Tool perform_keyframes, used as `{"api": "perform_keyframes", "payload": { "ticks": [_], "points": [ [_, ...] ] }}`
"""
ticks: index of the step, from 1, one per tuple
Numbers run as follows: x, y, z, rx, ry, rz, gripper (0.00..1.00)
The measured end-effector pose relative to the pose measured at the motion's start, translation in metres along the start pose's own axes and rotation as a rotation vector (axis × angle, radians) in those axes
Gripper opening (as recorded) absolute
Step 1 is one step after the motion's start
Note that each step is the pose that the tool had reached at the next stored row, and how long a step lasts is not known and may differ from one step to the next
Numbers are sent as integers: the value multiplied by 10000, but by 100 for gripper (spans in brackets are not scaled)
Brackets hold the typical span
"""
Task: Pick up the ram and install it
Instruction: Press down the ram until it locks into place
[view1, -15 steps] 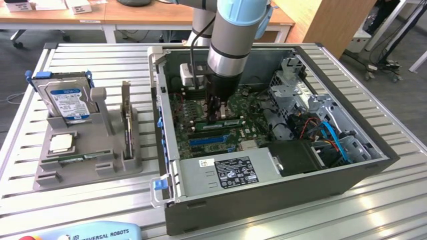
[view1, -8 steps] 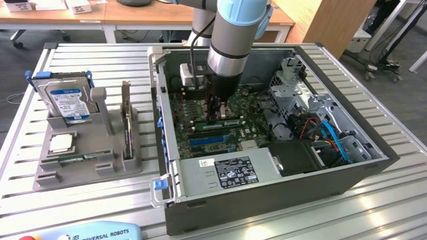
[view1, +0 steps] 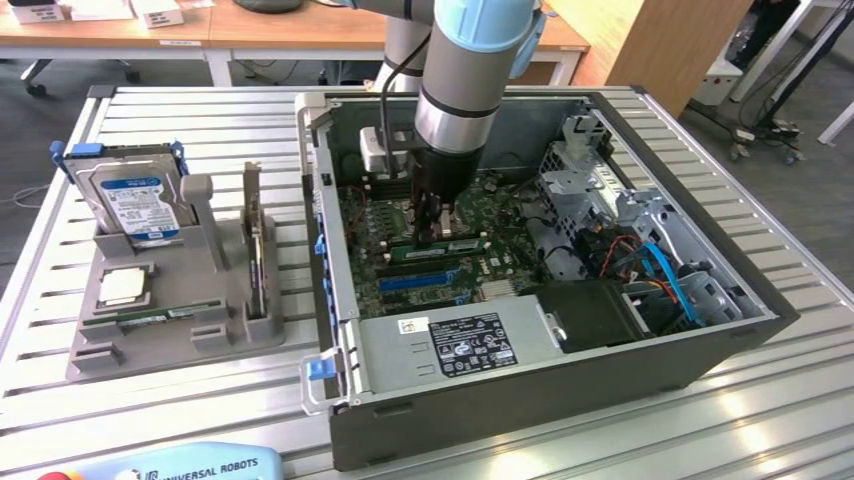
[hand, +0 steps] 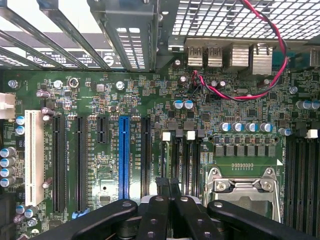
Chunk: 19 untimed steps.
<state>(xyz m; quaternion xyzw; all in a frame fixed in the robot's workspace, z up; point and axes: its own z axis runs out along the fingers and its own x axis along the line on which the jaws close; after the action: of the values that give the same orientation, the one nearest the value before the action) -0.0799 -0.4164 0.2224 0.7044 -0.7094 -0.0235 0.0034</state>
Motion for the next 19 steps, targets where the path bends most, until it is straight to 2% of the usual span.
{"api": "perform_keyframes", "payload": {
  "ticks": [19],
  "points": [
    [0,0,5,1,1,0,10]
  ]
}}
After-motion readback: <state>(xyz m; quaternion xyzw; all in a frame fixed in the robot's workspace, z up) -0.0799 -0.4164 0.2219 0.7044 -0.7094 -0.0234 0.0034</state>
